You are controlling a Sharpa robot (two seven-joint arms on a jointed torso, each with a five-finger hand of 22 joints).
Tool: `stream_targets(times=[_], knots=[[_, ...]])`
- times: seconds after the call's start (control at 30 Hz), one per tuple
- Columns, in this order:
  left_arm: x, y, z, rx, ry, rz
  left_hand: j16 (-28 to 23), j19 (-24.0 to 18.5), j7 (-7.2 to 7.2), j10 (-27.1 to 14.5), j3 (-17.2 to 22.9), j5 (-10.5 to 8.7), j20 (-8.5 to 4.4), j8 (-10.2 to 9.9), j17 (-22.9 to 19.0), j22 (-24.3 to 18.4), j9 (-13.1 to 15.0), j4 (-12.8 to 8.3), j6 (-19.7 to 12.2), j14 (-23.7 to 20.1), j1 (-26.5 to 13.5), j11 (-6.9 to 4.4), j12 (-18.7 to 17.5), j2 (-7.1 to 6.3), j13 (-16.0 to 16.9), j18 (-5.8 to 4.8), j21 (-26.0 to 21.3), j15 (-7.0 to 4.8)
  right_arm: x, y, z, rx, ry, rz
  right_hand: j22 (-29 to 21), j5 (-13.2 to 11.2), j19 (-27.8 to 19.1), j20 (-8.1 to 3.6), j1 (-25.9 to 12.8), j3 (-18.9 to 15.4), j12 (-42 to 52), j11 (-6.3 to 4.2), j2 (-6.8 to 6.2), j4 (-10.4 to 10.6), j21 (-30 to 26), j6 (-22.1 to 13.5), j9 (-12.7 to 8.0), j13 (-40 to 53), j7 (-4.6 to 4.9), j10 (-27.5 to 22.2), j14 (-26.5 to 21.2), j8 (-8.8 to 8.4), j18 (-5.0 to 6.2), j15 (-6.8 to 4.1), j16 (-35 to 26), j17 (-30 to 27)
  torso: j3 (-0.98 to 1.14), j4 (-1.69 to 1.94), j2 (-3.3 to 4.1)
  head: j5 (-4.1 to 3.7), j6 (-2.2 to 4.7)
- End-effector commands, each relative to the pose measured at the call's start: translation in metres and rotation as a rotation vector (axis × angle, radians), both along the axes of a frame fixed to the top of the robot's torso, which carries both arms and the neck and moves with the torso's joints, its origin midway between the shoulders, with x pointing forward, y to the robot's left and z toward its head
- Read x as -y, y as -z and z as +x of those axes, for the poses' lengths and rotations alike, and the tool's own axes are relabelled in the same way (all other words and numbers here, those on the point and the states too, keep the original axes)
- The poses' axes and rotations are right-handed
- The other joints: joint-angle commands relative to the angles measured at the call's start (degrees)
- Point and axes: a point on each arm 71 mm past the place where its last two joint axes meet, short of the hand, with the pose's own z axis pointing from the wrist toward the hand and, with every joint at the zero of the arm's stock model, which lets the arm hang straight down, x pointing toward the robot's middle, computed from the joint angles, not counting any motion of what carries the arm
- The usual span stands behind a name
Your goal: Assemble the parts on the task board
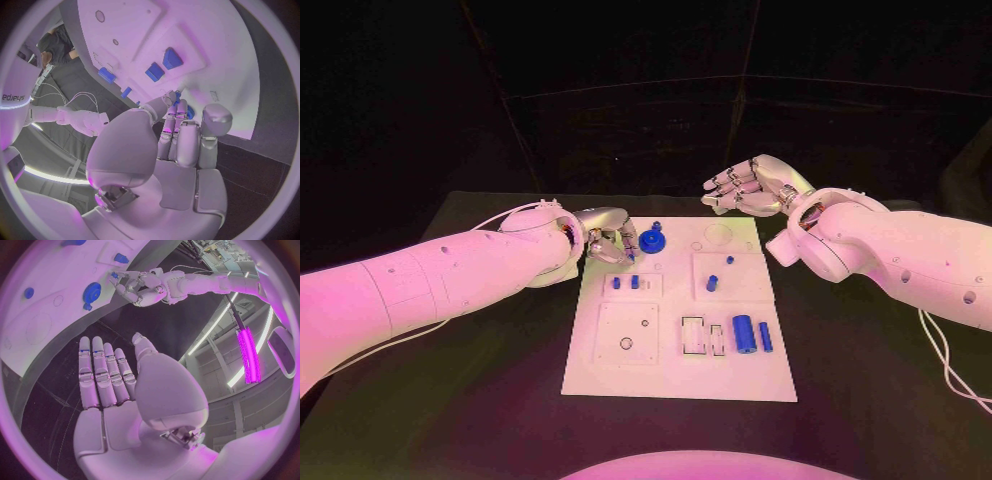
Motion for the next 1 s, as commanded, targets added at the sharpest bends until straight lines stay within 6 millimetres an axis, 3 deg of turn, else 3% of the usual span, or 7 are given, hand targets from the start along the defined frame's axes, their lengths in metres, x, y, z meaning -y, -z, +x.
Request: stream_targets(times=[0.03, 0.73, 1.0], knots=[[0.0007, 0.0015, -0.0009, -0.023, 0.003, 0.010, 0.0, 0.0, 0.01, 0.6, 0.1, 0.33, 0.35, -0.2, -0.1, -0.1, -0.1, 0.3, 0.4, 0.1, -0.3, -0.06, -0.2, -0.46, -0.1, -0.36, 0.0, 0.16, -0.0014, -0.0017, -0.0004, 0.007, -0.014, 0.002, -0.1, 0.2, 0.4, 0.04, -0.1, 0.2, 0.3, 0.11, 0.49, -0.2, -0.4, -0.4, 0.0, -0.1, 1.50, -0.5, -0.2, 0.22, 0.69, 0.19, -0.2, -0.1, -0.01, 0.06, -0.03, -0.01, 0.02], [0.0013, 0.0028, -0.0007, -0.027, -0.003, 0.016, 0.0, -0.3, -0.01, 0.6, 0.0, 0.32, 0.37, -0.5, -0.4, -0.4, -0.2, 0.3, 0.3, 0.0, -0.5, -0.04, -0.6, -0.75, -0.3, -0.28, -0.4, 0.17, -0.0021, -0.0016, -0.0002, 0.007, -0.016, 0.003, -0.1, 0.2, 0.4, 0.04, -0.1, 0.2, 0.3, 0.11, 0.49, -0.2, -0.4, -0.4, 0.0, -0.1, 1.50, -0.5, -0.2, 0.22, 0.69, 0.19, -0.2, -0.1, -0.02, 0.03, -0.01, 0.06, -0.08], [0.0013, 0.0032, -0.0006, -0.027, -0.001, 0.015, -0.1, -0.7, 0.45, -1.8, -0.4, 0.33, 0.74, -2.2, -0.8, -0.6, -1.1, 0.5, -1.4, -0.3, -1.5, 0.74, -2.4, -2.09, -1.4, -0.27, -0.7, 0.74, -0.0017, -0.0015, -0.0001, 0.007, -0.015, 0.002, -0.1, 0.2, 0.4, 0.04, -0.1, 0.2, 0.3, 0.11, 0.49, -0.2, -0.4, -0.4, 0.0, -0.1, 1.50, -0.5, -0.2, 0.22, 0.69, 0.19, -0.2, -0.1, 0.00, 0.06, -0.02, 0.07, -0.14]])
